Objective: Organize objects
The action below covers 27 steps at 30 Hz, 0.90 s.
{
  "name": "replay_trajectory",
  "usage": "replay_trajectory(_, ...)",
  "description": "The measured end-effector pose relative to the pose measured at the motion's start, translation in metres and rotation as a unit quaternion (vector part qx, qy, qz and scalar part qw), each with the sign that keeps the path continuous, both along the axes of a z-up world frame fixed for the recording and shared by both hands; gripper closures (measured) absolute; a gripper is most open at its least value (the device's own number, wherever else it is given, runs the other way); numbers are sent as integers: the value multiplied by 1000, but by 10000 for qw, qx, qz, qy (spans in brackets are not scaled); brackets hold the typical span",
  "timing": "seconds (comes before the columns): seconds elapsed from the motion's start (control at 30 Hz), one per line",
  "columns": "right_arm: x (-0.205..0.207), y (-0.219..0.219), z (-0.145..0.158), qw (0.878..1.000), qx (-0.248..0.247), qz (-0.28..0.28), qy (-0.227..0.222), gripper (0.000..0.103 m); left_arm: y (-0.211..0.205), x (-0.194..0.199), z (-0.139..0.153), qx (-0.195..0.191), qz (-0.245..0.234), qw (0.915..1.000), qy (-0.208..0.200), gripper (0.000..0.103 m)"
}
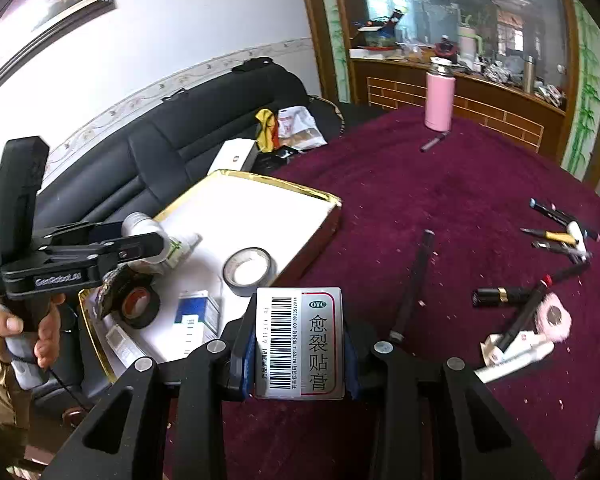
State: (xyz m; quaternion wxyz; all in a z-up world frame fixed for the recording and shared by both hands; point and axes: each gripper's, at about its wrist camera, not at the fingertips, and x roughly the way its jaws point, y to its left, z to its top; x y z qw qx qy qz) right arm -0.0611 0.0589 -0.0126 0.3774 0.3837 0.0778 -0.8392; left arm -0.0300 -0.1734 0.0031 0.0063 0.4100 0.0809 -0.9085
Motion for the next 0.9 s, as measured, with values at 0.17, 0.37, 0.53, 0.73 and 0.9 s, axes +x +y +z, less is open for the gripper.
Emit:
replay_trajectory(0.17,-1,-13,-3,9999,0,159,7,66,-18,-7,-2,59,97,9999,-77,42)
replay_trajectory(0.37,-3,-25,-7,9997,44,257,-39,66,-40,-18,-11,342,187,9988,-300,42)
replay_trajectory(0.53,-6,-35,-8,9994,50,335,-65,66,-35,-16,-24,388,94,9983,-427,42)
replay_trajectory(0.73,-15,-55,-8,9988,52,459,-133,66,-17,-5,-40,-32,-41,9985,-539,42)
replay_trajectory(0.9,-22,-73,-14,9981,149,568,-174,66,-6,4,-53,-512,-362,9960,-644,42)
